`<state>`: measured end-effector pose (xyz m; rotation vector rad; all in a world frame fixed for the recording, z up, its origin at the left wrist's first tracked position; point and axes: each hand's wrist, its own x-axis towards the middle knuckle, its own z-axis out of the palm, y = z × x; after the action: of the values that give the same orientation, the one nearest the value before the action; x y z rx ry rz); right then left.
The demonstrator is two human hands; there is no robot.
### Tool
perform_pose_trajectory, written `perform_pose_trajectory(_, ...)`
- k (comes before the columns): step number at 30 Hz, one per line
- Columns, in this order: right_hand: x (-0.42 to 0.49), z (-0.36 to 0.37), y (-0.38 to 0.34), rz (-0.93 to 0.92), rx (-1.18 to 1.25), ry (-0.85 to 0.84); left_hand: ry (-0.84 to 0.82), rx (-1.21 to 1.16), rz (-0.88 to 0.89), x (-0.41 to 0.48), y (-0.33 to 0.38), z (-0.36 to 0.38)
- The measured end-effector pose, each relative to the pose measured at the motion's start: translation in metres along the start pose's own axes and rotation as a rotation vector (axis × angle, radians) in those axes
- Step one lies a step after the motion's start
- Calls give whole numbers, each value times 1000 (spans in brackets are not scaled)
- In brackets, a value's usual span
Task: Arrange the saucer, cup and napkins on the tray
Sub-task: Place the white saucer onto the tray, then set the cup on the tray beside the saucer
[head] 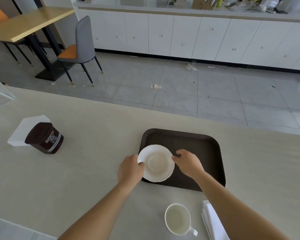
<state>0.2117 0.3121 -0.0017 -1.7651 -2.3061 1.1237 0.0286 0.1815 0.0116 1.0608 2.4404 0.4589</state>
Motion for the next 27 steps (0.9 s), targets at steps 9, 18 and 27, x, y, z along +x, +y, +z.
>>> perform_pose_trajectory(9, -127, -18, 71, -31, 185, -58, 49, 372, 19, -38, -95, 36)
perform_pose_trajectory(18, -191, -2, 97, -74, -32, -257, 99, 307, 7, -46, -97, 60)
perform_pose_trajectory(27, -188, 29, 90, -167, -8, 19, 211, 287, 29, -49, -97, 62)
